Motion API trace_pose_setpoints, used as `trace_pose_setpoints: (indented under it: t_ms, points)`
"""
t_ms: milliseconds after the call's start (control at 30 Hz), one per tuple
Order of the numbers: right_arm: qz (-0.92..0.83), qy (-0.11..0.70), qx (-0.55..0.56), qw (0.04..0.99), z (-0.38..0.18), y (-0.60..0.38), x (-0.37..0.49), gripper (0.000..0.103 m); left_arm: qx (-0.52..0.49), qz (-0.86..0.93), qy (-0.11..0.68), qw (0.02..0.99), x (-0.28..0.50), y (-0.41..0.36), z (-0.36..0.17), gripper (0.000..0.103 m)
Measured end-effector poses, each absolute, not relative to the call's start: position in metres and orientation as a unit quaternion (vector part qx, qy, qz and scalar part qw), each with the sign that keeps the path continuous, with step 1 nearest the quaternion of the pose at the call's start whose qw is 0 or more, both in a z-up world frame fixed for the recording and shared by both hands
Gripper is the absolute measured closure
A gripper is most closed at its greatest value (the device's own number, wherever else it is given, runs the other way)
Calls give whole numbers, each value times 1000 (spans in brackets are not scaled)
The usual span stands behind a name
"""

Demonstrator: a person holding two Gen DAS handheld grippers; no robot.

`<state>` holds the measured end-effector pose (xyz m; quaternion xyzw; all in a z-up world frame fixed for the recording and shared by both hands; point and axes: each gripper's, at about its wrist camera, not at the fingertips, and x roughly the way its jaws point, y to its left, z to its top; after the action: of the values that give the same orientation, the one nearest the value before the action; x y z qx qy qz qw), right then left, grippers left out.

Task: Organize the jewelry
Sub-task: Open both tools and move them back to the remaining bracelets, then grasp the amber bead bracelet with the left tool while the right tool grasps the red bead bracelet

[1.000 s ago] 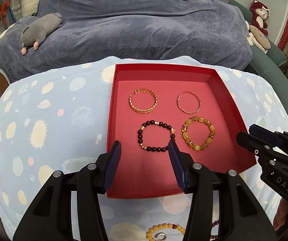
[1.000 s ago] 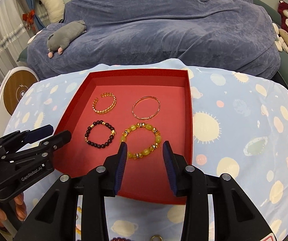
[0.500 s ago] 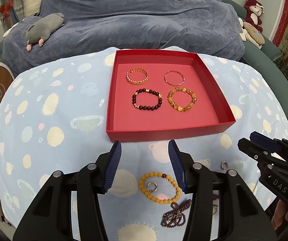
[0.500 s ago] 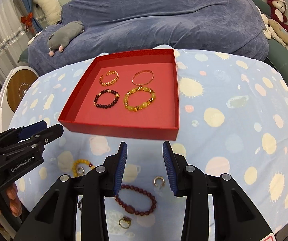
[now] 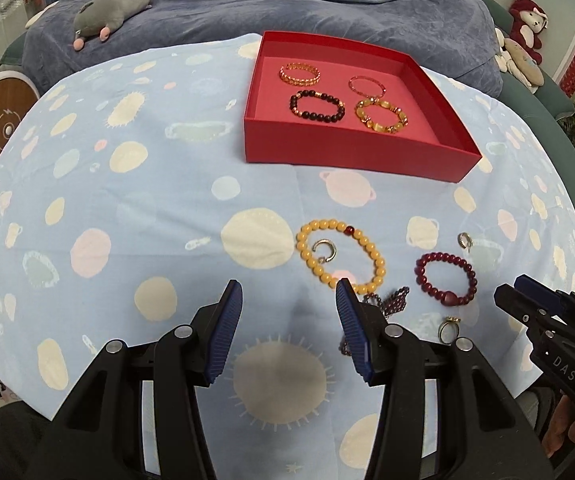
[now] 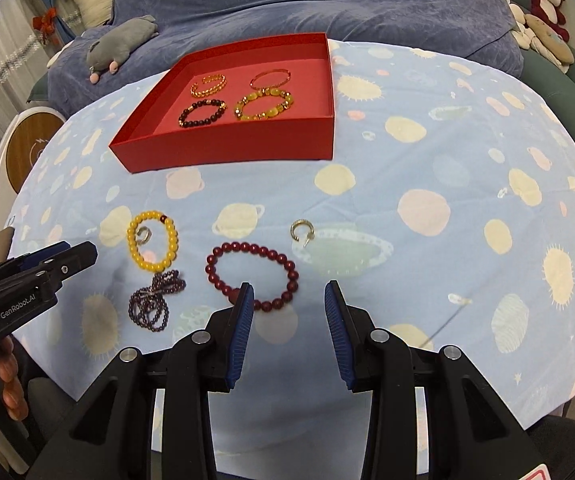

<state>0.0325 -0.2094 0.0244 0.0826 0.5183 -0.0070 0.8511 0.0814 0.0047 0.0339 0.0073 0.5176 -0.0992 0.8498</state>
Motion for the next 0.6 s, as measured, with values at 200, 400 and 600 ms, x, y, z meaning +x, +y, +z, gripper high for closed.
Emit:
trace_pose_setpoints:
  t_ms: [200, 400, 600]
  points:
    - [-12, 522, 90, 848, 17, -212, 35, 67, -13, -99, 529, 843, 84, 6, 24, 56]
    - [-11, 522, 86, 849, 13, -210, 52, 67, -27, -105, 534, 839, 103, -4, 19, 57]
    - [-11, 530, 83, 844, 2, -209, 63, 67, -8, -113, 541, 833, 112, -20, 7, 57]
